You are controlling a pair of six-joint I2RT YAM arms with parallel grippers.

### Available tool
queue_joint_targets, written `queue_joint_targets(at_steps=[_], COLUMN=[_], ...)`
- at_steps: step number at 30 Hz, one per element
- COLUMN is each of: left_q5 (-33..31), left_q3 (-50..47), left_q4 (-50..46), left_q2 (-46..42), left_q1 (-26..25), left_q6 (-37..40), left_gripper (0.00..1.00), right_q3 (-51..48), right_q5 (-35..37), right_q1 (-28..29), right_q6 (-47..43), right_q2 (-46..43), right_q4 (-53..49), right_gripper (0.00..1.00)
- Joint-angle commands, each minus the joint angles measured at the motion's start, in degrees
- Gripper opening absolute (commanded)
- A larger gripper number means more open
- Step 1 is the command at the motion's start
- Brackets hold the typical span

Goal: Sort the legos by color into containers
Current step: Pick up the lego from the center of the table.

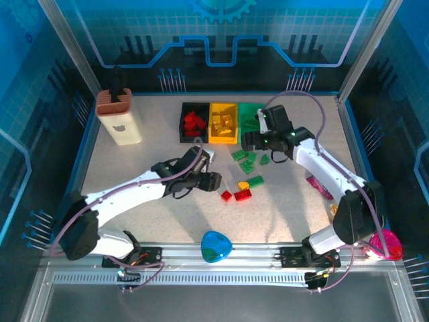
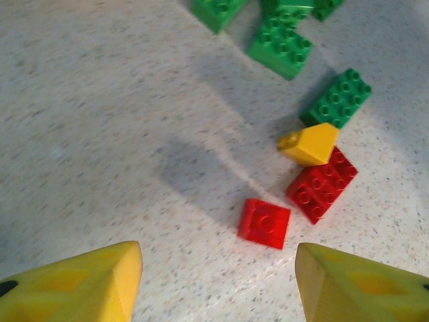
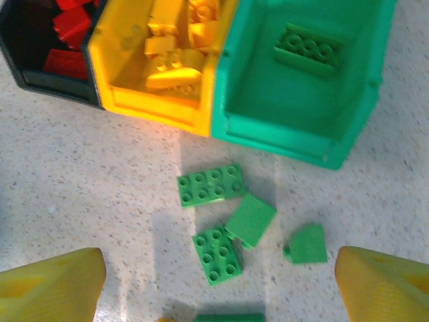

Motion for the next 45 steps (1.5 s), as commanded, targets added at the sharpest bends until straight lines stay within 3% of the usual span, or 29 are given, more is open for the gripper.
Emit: queue_joint_targets(at_steps=[1,8,16,34,39,45], left_q5=[5.5,4.3,3.8,4.6,4.7,4.6], left_q3=[7.1,18.4,24.7,30.0,30.3,30.1], left_q4=[-2.9,-8.1,-9.0,-9.4,-9.2,-9.4], left_q2=[6.7,20.3,28.9,36.3,37.2,37.2], left_q1=[-1.5,-5.2,-5.6,-6.0,-5.9,-5.9], left_q6=[6.0,10.0,10.4,9.8,9.7,9.9], left_gripper=[0.63,0.66,0.65,0.57,0.5,0.3], right_q3=[-4.5,-11.6,-16.8,-22.8,-23.3,-23.6], right_q5=[-2.7,-4.0,-5.3,-6.5,-6.4,-6.5], right_q1=[-2.0,-5.0,-6.5,-7.8,-8.3,-8.7], right_q6=[2.6,3.1,3.8,4.4,4.4,4.4], right_q2=[-4.7,-12.0,-16.0,-18.5,-19.2,-19.4], right_q4=[4.2,4.9,5.7,7.5,7.4,7.5], right_gripper=[0.9,0.9,0.9,0.89,0.88,0.88])
